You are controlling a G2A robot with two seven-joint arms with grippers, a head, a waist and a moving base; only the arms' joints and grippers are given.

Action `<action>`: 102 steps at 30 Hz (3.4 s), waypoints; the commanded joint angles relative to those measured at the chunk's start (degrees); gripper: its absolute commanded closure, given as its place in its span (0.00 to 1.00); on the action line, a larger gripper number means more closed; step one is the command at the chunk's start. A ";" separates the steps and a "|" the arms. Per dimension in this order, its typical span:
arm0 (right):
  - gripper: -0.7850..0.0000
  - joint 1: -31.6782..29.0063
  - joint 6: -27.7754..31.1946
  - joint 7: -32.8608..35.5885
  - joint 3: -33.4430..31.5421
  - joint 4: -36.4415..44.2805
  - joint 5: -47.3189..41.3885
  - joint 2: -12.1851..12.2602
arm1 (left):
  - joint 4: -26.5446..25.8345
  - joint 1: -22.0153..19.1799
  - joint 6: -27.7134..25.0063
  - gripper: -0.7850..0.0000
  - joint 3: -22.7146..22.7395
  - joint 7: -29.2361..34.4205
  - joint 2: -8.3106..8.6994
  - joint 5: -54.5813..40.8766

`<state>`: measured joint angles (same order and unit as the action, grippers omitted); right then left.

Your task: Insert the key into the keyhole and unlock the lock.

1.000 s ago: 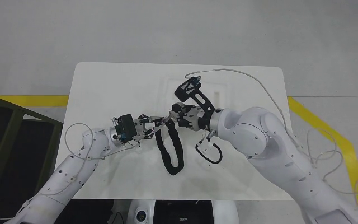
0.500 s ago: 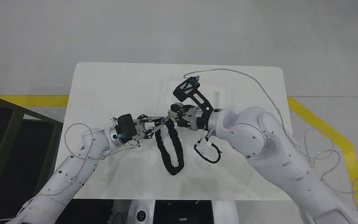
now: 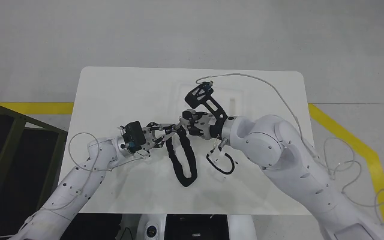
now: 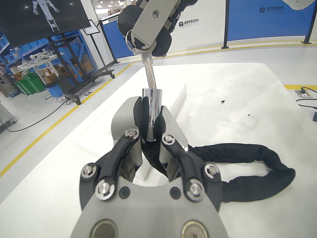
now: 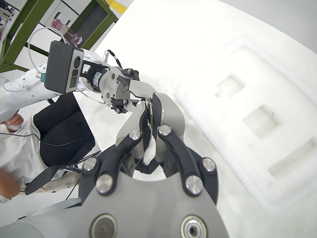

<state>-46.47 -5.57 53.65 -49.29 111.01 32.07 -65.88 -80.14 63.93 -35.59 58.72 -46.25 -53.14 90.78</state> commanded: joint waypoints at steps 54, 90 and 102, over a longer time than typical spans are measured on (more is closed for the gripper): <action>0.00 -0.81 -0.32 1.26 1.52 -1.17 2.39 -2.59 | 0.00 0.00 0.00 1.00 -0.01 -0.01 0.00 0.01; 1.00 -4.62 3.82 3.37 -6.22 2.92 0.85 -1.46 | 0.00 0.00 0.00 1.00 -0.01 -0.01 0.00 0.01; 1.00 -3.75 4.06 2.39 -4.02 1.48 0.83 -2.07 | 0.00 0.00 0.00 1.00 -0.01 -0.01 0.00 0.01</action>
<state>-50.27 -1.44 56.05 -53.45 112.64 32.89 -67.91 -80.13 63.92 -35.59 58.71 -46.25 -53.14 90.79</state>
